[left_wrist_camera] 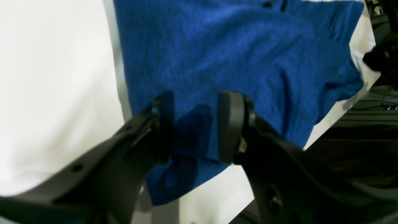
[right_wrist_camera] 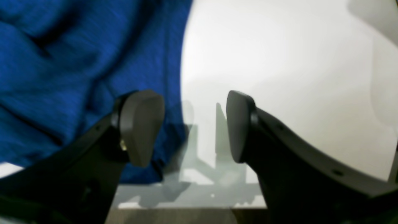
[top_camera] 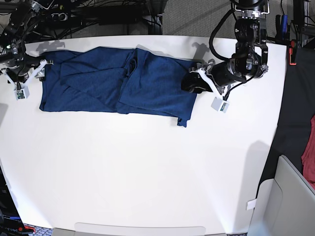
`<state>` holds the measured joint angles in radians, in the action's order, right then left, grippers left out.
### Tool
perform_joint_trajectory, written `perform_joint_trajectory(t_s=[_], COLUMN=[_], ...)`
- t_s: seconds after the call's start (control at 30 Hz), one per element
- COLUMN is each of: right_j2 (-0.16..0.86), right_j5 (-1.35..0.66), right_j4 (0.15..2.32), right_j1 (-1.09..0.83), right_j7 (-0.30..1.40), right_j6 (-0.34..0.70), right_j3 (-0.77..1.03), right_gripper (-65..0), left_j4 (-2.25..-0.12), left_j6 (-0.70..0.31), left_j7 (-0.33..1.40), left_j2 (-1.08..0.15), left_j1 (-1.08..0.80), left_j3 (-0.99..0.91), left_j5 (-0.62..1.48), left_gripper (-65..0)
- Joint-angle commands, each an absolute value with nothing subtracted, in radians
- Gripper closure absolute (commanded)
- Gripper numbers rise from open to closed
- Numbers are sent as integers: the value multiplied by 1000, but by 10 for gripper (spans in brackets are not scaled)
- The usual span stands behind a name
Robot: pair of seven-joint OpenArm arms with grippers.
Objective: Fold the T-shirt properly
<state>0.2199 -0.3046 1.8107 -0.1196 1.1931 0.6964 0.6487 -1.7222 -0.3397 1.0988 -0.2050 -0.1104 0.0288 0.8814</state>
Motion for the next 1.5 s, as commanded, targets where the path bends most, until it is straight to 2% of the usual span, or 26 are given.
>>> perform_joint_trajectory(t_s=[0.0,0.33,0.4,0.53,0.57,0.87,1.07,1.33,1.47], right_j2=[231,188,188,211,214,213,203,171,150], right_j5=[-315,-335,-372,-498,-504,-499,-499,-504,-506], right_j4=[1825,1784,1742,1695,1695,1676,1587,1590,1646], right_j1=[-105,-54,-53,-65,-67,-41,7,-2,-18], right_j7=[1178,1196,1233,1251,1251,1251,1254,1290,1340], right_j6=[698,698,698,698,698,698,698,698,698], right_j3=[651,656,659,659,661,722,714,665,665], right_gripper=[-363,-375,-408,-520,-528,-514,-514,-513,-455], left_j4=[-1741,-1741,-1741,-1741,-1741,-1741,-1741,-1741,-1741], left_j6=[-346,-346,-346,-348,-348,-348,-348,-348,-348], left_j7=[1086,1086,1086,1086,1086,1086,1086,1082,1081], left_j2=[-209,-209,-209,-211,-211,-209,-206,-208,-208], left_j1=[-96,-96,-97,-97,-97,-97,-96,-96,-91], left_j3=[28,28,28,28,28,28,47,64,64], left_j5=[905,905,905,905,905,905,905,905,905], left_gripper=[-230,-229,-229,-229,-229,-229,-229,-228,-228])
